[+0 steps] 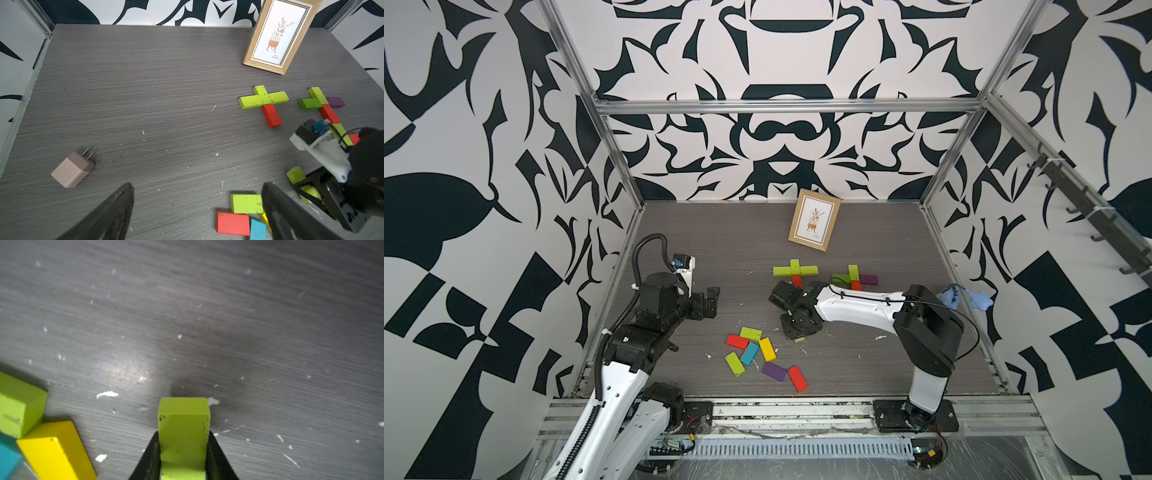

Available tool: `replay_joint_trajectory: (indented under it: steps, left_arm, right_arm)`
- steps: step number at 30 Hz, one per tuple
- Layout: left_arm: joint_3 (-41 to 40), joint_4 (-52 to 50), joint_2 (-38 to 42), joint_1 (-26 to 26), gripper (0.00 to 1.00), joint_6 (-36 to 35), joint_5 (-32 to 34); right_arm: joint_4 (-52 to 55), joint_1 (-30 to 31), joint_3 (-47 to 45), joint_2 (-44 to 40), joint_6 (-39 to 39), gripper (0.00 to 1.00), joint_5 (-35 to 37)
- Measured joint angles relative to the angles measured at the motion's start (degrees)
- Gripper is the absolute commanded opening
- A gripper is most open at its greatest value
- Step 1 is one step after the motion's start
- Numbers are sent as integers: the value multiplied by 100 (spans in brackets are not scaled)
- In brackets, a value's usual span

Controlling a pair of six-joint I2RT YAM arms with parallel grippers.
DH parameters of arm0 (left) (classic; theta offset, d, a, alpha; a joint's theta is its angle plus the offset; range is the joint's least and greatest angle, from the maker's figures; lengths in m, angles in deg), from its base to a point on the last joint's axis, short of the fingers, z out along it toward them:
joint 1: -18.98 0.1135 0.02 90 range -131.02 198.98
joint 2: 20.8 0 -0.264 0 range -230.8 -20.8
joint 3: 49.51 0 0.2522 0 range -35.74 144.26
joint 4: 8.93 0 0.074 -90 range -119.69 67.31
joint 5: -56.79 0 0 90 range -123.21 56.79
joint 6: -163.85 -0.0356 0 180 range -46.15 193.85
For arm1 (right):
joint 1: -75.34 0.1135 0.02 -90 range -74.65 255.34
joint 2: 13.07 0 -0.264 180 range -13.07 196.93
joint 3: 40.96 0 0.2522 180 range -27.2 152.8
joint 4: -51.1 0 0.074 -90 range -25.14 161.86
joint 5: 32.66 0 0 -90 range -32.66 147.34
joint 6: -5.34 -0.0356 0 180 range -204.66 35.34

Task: Assemble the letter t with building blocks
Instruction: Pick up the building block from the center of the board, then assemble the building block at the center of the board.

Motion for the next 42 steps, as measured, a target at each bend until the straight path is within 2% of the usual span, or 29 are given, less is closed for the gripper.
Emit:
replay_joint_trajectory:
  steps: [10,21,42]
  left_arm:
    - [0,0,7,0,100,4,-39]
    - [-2,0,111,0,100,4,-39]
    - [-2,0,111,0,100,4,-39]
  right_arm:
    - [28,-664,632,212,-90,25,90]
    - [153,-748,1036,909,15,25,90]
    - [205,-885,1174,1001,37,25,133]
